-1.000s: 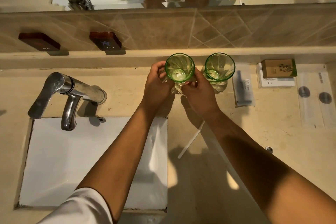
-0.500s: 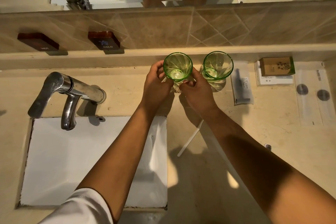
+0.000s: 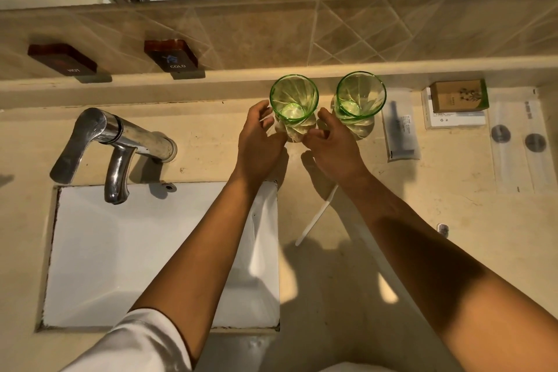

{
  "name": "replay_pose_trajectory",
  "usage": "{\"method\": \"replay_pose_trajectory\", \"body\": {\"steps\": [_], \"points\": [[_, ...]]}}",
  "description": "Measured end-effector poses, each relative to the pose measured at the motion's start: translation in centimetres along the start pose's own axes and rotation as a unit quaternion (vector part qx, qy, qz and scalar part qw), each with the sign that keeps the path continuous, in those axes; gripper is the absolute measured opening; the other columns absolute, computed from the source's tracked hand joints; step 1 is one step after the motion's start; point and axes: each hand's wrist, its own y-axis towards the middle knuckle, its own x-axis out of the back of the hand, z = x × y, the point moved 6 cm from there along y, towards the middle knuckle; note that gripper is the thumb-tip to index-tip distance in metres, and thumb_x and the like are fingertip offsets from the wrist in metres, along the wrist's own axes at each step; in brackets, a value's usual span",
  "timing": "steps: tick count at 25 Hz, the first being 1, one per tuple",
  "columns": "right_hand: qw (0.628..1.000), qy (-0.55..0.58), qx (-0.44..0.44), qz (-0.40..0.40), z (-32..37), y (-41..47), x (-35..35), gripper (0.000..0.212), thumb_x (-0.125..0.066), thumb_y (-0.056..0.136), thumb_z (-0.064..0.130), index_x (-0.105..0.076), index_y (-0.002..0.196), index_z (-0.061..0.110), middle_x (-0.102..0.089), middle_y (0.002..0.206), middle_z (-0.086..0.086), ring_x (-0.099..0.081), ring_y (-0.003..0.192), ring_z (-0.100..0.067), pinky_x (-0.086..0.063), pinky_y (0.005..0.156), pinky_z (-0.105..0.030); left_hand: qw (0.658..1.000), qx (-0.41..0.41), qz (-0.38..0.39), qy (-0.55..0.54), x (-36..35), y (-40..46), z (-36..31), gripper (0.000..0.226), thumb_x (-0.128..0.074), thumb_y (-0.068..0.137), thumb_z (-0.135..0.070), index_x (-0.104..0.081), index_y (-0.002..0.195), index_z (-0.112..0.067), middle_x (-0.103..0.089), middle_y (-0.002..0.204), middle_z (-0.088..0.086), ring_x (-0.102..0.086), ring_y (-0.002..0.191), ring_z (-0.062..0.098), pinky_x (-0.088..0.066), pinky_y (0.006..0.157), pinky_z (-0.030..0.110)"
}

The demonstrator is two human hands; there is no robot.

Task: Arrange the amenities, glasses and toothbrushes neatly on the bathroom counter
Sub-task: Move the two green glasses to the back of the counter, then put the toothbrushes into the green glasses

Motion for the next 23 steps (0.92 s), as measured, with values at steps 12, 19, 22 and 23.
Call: {"method": "replay_pose_trajectory", "body": {"steps": [12, 19, 22, 23], "points": [[0.970, -0.184, -0.079, -0.135, -10.3, -15.6, 16.3, 0.020, -0.063, 0.094, 0.018, -0.070, 0.113, 0.017, -0.071, 0.101, 0.003, -0.067, 0.093, -0.017, -0.045, 0.071, -0.007, 0.982, 0.137, 0.132, 0.008, -8.7, -18.0, 4.5, 0.013, -0.063, 0.082, -0.016, -0.070, 0.088, -0.026, -0.076, 0.085, 0.012, -0.072, 0.072, 0.025, -0.060, 0.070, 0.045], [0.936, -0.248, -0.150, -0.201, -16.8, -22.1, 22.2, 0.017, -0.069, 0.090, 0.024, -0.071, 0.105, 0.017, -0.072, 0.098, -0.001, -0.059, 0.081, -0.010, -0.041, 0.072, -0.015, 0.952, 0.118, 0.256, 0.115, -19.5, -22.8, 4.4, 0.020, -0.069, 0.088, -0.016, -0.073, 0.107, -0.017, -0.078, 0.099, 0.010, -0.075, 0.092, 0.030, -0.062, 0.089, 0.048], [0.938, -0.249, -0.158, -0.184, -18.1, -22.3, 21.8, 0.020, -0.070, 0.089, 0.030, -0.071, 0.103, 0.017, -0.071, 0.096, 0.001, -0.057, 0.080, -0.008, -0.040, 0.072, -0.018, 0.945, 0.108, 0.267, 0.154, -22.5, -23.9, 3.8, 0.032, -0.067, 0.086, -0.016, -0.071, 0.118, -0.017, -0.078, 0.104, 0.006, -0.075, 0.096, 0.023, -0.061, 0.092, 0.042], [0.939, -0.248, -0.157, -0.180, -18.2, -22.1, 21.6, 0.022, -0.070, 0.088, 0.032, -0.072, 0.103, 0.016, -0.071, 0.095, 0.002, -0.057, 0.079, -0.007, -0.040, 0.071, -0.017, 0.946, 0.116, 0.264, 0.146, -23.1, -24.1, 3.8, 0.034, -0.066, 0.086, -0.015, -0.069, 0.120, -0.015, -0.077, 0.106, 0.007, -0.075, 0.099, 0.024, -0.060, 0.093, 0.043]]}}
